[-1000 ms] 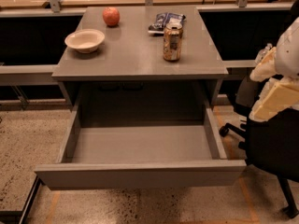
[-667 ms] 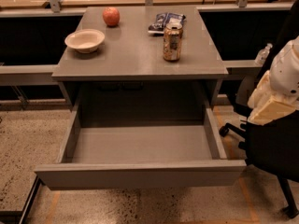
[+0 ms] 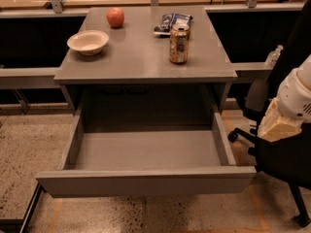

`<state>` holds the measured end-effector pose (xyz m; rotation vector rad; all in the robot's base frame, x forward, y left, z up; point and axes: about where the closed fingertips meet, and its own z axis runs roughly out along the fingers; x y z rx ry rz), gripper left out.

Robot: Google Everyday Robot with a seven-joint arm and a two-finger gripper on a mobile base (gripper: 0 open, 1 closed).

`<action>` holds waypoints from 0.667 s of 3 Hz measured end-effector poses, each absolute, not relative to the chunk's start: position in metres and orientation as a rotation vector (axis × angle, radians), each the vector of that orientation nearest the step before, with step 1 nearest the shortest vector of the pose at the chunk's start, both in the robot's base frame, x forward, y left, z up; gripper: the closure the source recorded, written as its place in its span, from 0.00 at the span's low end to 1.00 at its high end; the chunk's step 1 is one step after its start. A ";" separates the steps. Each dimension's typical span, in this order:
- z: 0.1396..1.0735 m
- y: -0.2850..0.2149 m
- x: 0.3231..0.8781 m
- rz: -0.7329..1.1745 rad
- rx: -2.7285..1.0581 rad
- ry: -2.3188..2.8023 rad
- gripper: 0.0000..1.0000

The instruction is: Close top drawer

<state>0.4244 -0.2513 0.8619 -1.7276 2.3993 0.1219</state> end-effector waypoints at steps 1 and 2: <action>0.854 -0.244 0.425 0.118 -1.764 2.388 1.00; 0.823 -0.231 0.421 0.162 -1.816 2.380 1.00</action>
Offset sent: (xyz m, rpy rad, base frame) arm -0.0132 0.0381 -0.0898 0.0040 0.1107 0.1067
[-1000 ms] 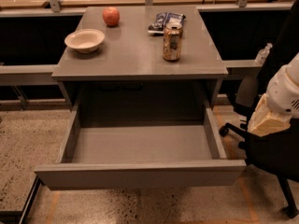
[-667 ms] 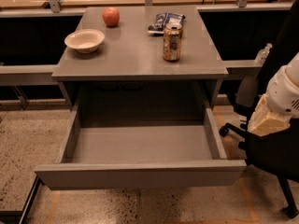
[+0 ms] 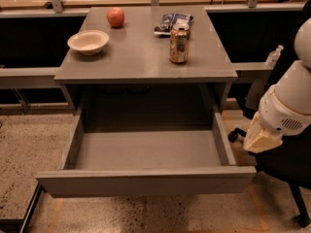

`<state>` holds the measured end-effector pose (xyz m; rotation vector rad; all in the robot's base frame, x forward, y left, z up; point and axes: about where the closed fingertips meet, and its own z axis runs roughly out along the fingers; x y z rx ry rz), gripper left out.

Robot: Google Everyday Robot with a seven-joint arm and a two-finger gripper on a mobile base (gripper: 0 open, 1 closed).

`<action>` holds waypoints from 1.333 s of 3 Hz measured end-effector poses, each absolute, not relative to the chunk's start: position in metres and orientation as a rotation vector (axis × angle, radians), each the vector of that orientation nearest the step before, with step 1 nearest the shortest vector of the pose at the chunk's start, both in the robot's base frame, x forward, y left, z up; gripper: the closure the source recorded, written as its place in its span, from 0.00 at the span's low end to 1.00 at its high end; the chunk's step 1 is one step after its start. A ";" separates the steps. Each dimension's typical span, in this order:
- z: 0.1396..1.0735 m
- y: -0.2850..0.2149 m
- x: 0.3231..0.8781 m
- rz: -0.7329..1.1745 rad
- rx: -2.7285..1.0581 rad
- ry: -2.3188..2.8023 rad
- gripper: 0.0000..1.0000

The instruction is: Close top drawer

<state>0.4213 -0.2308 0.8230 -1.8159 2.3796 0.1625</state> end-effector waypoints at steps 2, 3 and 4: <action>0.716 -0.202 0.385 0.418 -1.913 2.492 1.00; 0.679 -0.196 0.377 0.511 -1.925 2.542 1.00; 0.667 -0.190 0.392 0.511 -1.933 2.527 1.00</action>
Offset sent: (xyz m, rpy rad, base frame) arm -0.0551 0.0404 -0.1571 0.0366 0.3531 0.0281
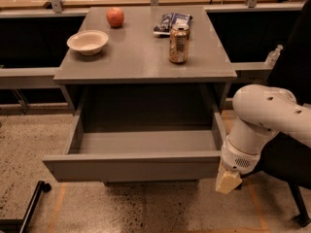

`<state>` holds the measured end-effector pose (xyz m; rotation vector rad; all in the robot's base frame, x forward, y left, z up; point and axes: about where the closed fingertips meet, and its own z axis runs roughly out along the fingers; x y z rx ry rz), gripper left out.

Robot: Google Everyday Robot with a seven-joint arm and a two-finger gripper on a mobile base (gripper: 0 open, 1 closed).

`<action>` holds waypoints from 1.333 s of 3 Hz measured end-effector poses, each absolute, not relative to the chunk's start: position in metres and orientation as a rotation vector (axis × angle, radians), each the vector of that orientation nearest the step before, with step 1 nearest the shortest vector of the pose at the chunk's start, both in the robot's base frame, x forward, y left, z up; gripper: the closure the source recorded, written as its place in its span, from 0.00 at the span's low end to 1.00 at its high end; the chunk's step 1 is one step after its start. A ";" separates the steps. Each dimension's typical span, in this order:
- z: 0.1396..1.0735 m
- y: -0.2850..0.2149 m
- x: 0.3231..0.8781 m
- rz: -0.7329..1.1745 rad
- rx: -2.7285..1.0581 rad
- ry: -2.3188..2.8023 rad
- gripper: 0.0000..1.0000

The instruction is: Close top drawer

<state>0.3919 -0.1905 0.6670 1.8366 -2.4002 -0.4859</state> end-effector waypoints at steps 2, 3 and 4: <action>0.663 -0.187 0.415 -0.519 1.869 -2.482 1.00; 0.663 -0.171 0.451 -0.505 2.001 -2.454 1.00; 0.663 -0.171 0.451 -0.506 2.001 -2.454 1.00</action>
Offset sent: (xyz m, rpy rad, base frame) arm 0.0431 0.0044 -0.0041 0.1269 -0.1205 -0.0797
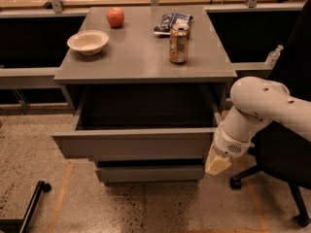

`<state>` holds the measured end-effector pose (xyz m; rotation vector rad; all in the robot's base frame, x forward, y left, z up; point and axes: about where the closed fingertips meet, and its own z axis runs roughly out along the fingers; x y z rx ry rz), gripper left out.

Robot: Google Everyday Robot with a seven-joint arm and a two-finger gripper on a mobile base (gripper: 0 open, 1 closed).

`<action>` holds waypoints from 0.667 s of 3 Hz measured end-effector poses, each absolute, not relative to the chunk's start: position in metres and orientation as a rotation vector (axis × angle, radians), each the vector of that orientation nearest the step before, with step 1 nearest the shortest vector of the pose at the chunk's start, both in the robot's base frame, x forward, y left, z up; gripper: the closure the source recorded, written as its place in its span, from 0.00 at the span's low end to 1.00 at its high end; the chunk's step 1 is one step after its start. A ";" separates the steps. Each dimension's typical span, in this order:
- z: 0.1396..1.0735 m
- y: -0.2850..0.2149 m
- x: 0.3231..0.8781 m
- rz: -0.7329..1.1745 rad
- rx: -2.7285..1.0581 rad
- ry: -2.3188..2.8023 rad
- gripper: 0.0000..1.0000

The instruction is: Close top drawer

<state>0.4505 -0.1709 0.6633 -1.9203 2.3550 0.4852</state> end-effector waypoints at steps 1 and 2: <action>0.660 -0.174 0.447 0.475 -1.879 2.388 1.00; 0.653 -0.180 0.483 0.392 -1.867 2.332 1.00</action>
Offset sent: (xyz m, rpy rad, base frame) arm 0.1511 -0.0186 0.0190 0.0431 -0.3598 -0.0043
